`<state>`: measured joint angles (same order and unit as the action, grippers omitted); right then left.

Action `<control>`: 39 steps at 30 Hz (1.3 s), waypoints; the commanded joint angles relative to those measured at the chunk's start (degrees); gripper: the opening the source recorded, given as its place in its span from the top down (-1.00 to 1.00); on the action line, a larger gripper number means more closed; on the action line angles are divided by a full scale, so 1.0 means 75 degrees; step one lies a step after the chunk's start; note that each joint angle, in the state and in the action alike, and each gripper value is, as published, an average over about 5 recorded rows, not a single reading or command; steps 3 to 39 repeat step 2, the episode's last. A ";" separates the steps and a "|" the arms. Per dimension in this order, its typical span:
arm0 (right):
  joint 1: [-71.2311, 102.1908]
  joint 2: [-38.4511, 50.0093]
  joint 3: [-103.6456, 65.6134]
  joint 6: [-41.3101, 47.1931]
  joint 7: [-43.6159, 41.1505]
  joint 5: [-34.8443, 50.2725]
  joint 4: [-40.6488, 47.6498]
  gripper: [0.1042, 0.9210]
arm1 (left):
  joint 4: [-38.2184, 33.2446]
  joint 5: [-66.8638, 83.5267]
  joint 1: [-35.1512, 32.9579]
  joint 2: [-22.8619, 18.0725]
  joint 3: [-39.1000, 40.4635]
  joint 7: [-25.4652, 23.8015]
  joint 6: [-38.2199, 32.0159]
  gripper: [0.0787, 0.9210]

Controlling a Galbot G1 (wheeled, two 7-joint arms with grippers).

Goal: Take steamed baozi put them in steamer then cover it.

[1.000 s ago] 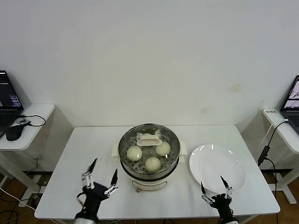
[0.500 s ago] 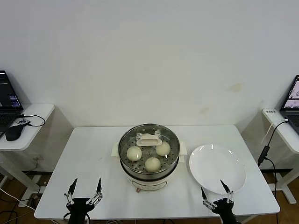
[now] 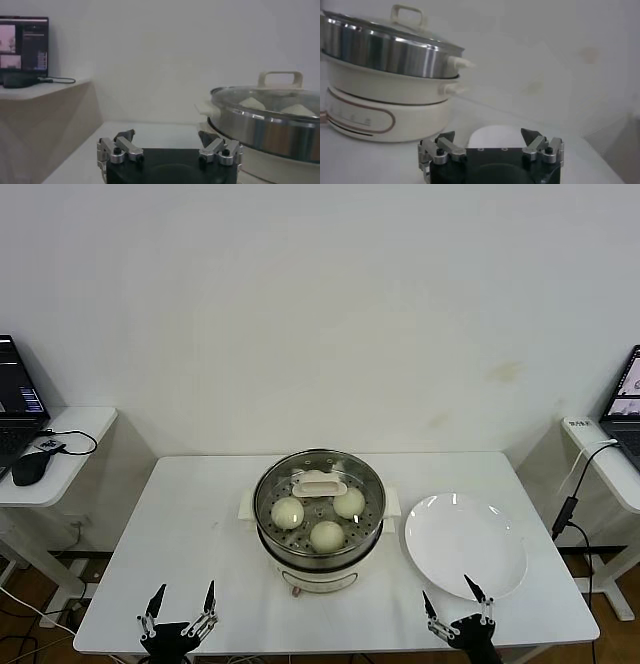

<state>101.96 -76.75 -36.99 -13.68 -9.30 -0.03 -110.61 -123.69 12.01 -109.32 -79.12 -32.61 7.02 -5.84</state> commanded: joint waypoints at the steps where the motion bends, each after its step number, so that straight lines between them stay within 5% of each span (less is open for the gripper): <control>1: 0.0114 0.0065 0.0038 0.0310 0.0032 0.0135 -0.0178 -0.76 | 0.0113 0.0129 -0.0091 -0.0010 -0.0060 -0.0124 0.0016 -0.77; 39: 0.0114 0.0066 0.0038 0.0323 0.0043 0.0137 -0.0180 -0.76 | 0.0121 0.0111 -0.0095 -0.0009 -0.0059 -0.0135 0.0015 -0.77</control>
